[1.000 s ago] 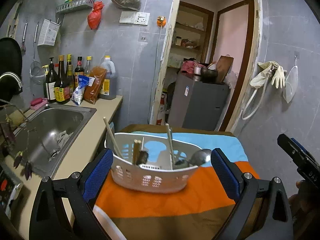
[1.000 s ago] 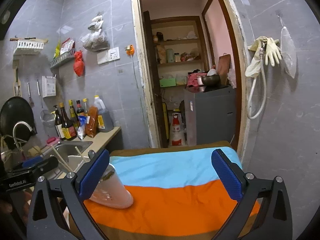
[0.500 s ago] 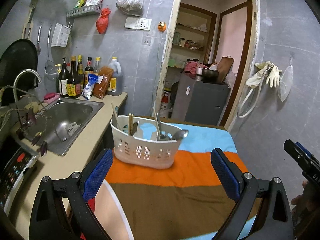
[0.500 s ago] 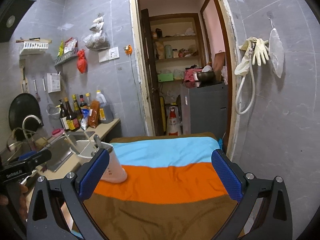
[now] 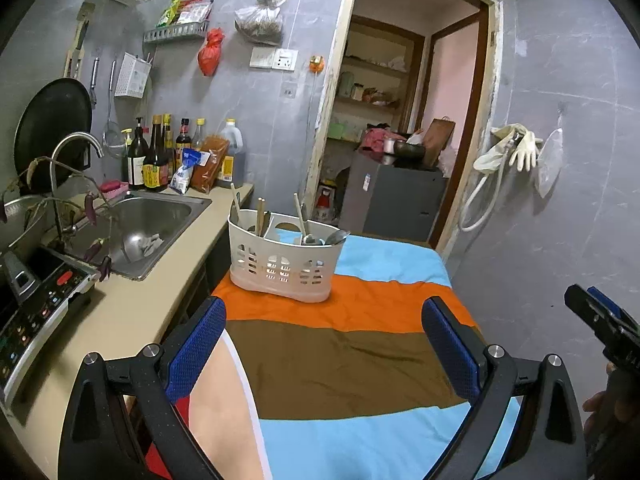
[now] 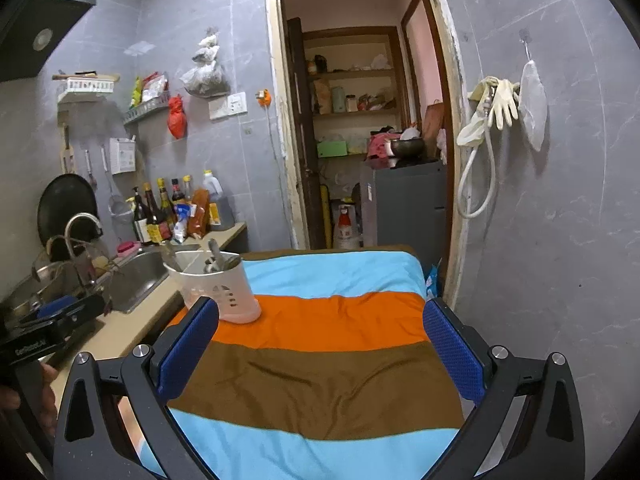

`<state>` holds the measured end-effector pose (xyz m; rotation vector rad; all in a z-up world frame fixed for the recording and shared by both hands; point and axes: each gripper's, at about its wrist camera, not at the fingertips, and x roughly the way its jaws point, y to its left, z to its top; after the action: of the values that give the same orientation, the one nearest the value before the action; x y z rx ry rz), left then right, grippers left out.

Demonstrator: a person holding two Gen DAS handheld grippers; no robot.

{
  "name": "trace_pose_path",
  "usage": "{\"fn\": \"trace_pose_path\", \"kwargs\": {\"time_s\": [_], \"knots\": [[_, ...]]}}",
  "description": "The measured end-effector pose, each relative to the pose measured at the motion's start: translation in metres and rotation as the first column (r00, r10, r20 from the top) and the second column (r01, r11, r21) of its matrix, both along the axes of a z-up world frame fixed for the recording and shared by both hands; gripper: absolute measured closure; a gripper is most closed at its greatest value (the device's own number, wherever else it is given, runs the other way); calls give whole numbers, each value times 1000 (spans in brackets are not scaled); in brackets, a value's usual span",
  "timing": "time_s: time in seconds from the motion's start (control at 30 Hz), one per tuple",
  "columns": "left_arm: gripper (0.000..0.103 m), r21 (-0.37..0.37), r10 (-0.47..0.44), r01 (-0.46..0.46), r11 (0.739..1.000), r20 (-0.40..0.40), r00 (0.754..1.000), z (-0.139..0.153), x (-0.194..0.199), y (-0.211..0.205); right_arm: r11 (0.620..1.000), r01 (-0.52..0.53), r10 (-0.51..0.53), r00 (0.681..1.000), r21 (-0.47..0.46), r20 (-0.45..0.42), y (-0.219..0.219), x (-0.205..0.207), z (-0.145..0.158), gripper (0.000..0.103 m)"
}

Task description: Organize utensils

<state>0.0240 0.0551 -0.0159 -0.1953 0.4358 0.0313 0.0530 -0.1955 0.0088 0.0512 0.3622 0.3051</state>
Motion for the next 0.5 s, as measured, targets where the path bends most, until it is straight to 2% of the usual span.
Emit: {"fn": "trace_pose_path", "kwargs": {"time_s": [0.27,0.5], "knots": [[7,27,-15,13,1000,60,998,7,-25,-12,1000,0,0,999,-10,50,0,-27,0,0],[7,32,-23,21,999,55,998,3,-32,-17,1000,4,-3,999,-14,47,1,-31,1,0]]}}
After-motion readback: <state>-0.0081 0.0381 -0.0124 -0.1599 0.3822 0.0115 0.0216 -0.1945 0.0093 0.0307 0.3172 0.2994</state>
